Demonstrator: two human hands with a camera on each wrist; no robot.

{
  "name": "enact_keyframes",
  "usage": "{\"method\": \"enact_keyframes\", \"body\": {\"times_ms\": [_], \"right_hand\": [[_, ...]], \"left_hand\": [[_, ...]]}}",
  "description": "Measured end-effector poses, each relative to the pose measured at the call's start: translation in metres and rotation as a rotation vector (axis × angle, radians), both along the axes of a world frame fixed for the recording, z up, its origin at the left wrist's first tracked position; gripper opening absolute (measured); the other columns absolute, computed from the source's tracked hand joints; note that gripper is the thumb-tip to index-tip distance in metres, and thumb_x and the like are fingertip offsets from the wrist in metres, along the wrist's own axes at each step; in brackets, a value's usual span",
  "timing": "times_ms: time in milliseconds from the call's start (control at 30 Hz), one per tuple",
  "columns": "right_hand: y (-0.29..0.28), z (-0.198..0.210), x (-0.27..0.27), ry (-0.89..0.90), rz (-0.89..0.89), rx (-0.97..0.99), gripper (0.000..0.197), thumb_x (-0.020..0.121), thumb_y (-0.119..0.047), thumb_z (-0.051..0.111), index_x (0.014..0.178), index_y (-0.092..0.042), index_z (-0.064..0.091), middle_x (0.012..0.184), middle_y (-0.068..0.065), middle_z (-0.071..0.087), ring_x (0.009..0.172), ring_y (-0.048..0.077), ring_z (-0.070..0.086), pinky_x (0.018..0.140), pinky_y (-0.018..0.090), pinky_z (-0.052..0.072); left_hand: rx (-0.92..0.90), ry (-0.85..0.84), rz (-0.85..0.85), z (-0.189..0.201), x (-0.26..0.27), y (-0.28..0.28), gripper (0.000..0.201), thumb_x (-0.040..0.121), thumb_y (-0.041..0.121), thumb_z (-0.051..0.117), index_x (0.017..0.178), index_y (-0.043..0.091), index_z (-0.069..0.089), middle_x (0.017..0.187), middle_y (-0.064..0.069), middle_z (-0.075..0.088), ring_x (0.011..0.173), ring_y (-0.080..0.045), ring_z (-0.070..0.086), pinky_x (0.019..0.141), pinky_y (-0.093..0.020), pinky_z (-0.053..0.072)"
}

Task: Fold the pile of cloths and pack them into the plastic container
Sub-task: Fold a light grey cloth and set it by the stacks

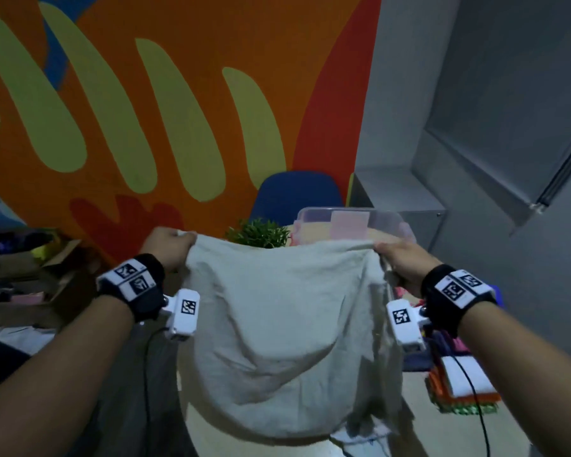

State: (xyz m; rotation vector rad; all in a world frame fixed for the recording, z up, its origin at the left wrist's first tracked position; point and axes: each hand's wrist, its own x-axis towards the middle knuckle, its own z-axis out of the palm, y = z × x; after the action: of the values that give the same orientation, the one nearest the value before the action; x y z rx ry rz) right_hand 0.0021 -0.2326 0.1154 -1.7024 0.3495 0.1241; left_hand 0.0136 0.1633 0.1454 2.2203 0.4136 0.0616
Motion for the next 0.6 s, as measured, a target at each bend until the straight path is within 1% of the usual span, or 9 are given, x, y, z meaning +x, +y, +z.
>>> {"method": "enact_keyframes", "body": {"times_ms": [67, 133, 233, 300, 367, 400, 467, 533, 600], "right_hand": [[0.016, -0.008, -0.005, 0.012, 0.060, 0.032, 0.027, 0.103, -0.023, 0.052, 0.085, -0.005, 0.060, 0.062, 0.011, 0.054, 0.038, 0.018, 0.050, 0.041, 0.021, 0.039], [0.036, -0.011, -0.010, 0.030, 0.137, 0.081, 0.034, 0.104, -0.026, 0.049, 0.083, -0.003, 0.062, 0.065, 0.015, 0.056, 0.044, 0.021, 0.054, 0.046, 0.026, 0.045], [0.067, -0.012, -0.019, 0.021, 0.259, 0.123, 0.040, 0.105, -0.028, 0.047, 0.080, 0.001, 0.061, 0.066, 0.015, 0.056, 0.049, 0.022, 0.055, 0.048, 0.028, 0.047], [0.084, -0.010, -0.024, 0.005, 0.326, 0.107, 0.053, 0.098, -0.047, 0.055, 0.084, 0.003, 0.062, 0.066, 0.012, 0.052, 0.053, 0.022, 0.053, 0.052, 0.029, 0.047], [0.087, -0.008, -0.026, -0.100, 0.402, -0.118, 0.069, 0.080, -0.067, 0.066, 0.079, 0.001, 0.061, 0.063, 0.007, 0.047, 0.056, 0.019, 0.049, 0.056, 0.031, 0.043], [0.084, -0.005, -0.027, -0.172, 0.427, -0.269, 0.060, 0.078, -0.064, 0.070, 0.070, -0.006, 0.057, 0.057, -0.001, 0.047, 0.052, 0.013, 0.047, 0.056, 0.029, 0.040], [0.071, 0.000, -0.027, -0.251, 0.463, -0.431, 0.035, 0.085, -0.038, 0.076, 0.063, -0.019, 0.057, 0.049, -0.011, 0.055, 0.045, 0.003, 0.051, 0.053, 0.024, 0.043], [0.059, 0.002, -0.025, -0.287, 0.524, -0.521, 0.016, 0.085, -0.023, 0.074, 0.073, -0.014, 0.068, 0.066, -0.001, 0.070, 0.061, 0.014, 0.065, 0.063, 0.039, 0.055], [0.049, 0.010, -0.030, -0.323, 0.613, -0.543, 0.007, 0.087, -0.014, 0.067, 0.083, -0.009, 0.071, 0.080, 0.006, 0.073, 0.072, 0.019, 0.067, 0.075, 0.043, 0.056]], "left_hand": [[-0.052, -0.017, -0.063, -0.010, -0.010, -0.024, 0.044, 0.091, 0.042, 0.059, 0.071, 0.002, 0.062, 0.068, -0.022, 0.060, 0.063, -0.031, 0.059, 0.061, -0.032, 0.040], [-0.125, -0.053, -0.185, -0.017, -0.024, -0.058, 0.045, 0.093, 0.038, 0.058, 0.078, -0.004, 0.067, 0.073, -0.024, 0.066, 0.061, -0.026, 0.061, 0.058, -0.032, 0.047], [-0.164, -0.053, -0.352, -0.024, -0.048, -0.117, 0.034, 0.099, 0.028, 0.056, 0.082, 0.003, 0.070, 0.060, -0.006, 0.063, 0.048, -0.014, 0.059, 0.049, -0.021, 0.045], [-0.214, -0.058, -0.431, -0.030, -0.053, -0.146, 0.024, 0.100, 0.018, 0.054, 0.085, 0.006, 0.069, 0.066, -0.003, 0.064, 0.051, -0.012, 0.060, 0.052, -0.021, 0.047], [-0.225, -0.043, -0.500, -0.031, -0.054, -0.158, 0.022, 0.094, -0.001, 0.051, 0.102, 0.009, 0.070, 0.079, -0.001, 0.066, 0.061, -0.011, 0.059, 0.056, -0.022, 0.050], [-0.252, -0.022, -0.541, -0.032, -0.054, -0.161, 0.037, 0.090, -0.010, 0.048, 0.114, 0.011, 0.067, 0.087, 0.003, 0.066, 0.074, -0.011, 0.061, 0.066, -0.022, 0.053], [-0.394, 0.031, -0.584, -0.033, -0.052, -0.158, 0.059, 0.084, -0.024, 0.043, 0.133, 0.005, 0.057, 0.114, 0.002, 0.065, 0.108, -0.017, 0.062, 0.093, -0.029, 0.053], [-0.496, 0.045, -0.601, -0.032, -0.050, -0.152, 0.063, 0.081, -0.031, 0.039, 0.132, 0.002, 0.057, 0.120, -0.008, 0.065, 0.111, -0.018, 0.062, 0.090, -0.028, 0.053], [-0.475, -0.068, -0.567, -0.029, -0.044, -0.144, 0.060, 0.078, -0.031, 0.037, 0.116, 0.006, 0.065, 0.105, -0.011, 0.065, 0.093, -0.019, 0.062, 0.078, -0.029, 0.054]]}}
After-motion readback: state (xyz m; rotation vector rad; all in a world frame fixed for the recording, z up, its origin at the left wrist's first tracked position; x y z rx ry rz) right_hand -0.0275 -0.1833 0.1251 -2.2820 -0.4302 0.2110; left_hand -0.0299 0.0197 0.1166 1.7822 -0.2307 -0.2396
